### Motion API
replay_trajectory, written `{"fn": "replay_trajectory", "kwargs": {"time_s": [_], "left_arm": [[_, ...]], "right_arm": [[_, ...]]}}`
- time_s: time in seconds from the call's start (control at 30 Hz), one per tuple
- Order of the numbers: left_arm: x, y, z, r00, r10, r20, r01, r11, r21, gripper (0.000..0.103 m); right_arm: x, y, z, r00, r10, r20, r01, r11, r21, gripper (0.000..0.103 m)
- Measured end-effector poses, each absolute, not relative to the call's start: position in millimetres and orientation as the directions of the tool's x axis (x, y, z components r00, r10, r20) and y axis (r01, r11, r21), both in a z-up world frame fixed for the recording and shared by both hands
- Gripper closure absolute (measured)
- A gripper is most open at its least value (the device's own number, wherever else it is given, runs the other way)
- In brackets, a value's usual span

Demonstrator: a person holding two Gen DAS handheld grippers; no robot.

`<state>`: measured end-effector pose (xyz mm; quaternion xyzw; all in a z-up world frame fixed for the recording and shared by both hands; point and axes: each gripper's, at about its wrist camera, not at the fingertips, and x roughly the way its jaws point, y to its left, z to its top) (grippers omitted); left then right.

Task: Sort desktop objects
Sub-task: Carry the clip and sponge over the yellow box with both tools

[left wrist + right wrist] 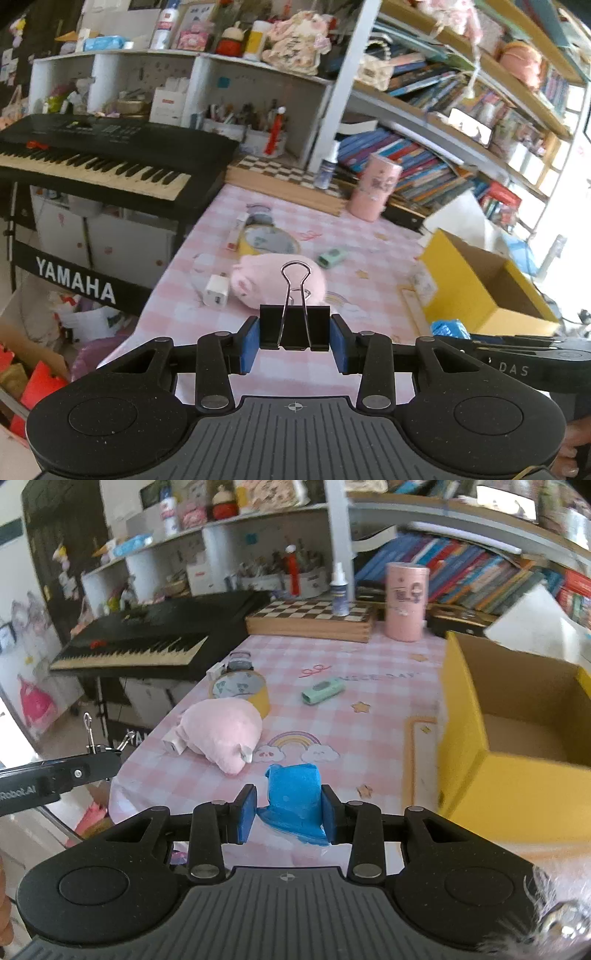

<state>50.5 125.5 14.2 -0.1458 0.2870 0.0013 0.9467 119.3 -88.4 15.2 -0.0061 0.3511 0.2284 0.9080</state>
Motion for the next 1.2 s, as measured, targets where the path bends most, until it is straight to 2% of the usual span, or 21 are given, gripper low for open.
{"fn": "replay_trajectory", "kwargs": {"time_s": [0.23,0.53,0.9,1.2], "left_arm": [[18,96,23,0.825,-0.175,-0.537,0.022,0.960,-0.279,0.065],[7,49,10,0.758,-0.322,-0.568,0.169,0.937,-0.306,0.065],[17,-3,8,0.687,-0.449,-0.571,0.335,0.893,-0.299,0.065],[39,-45,8,0.656,-0.497,-0.568,0.405,0.867,-0.290,0.065]], "right_arm": [[76,-116,11,0.681,0.362,-0.637,-0.314,0.930,0.193,0.069],[21,-155,4,0.717,0.248,-0.651,-0.201,0.968,0.148,0.069],[0,-206,-4,0.722,0.134,-0.679,-0.028,0.986,0.164,0.069],[15,-247,-5,0.713,0.088,-0.696,0.045,0.984,0.172,0.069]]}}
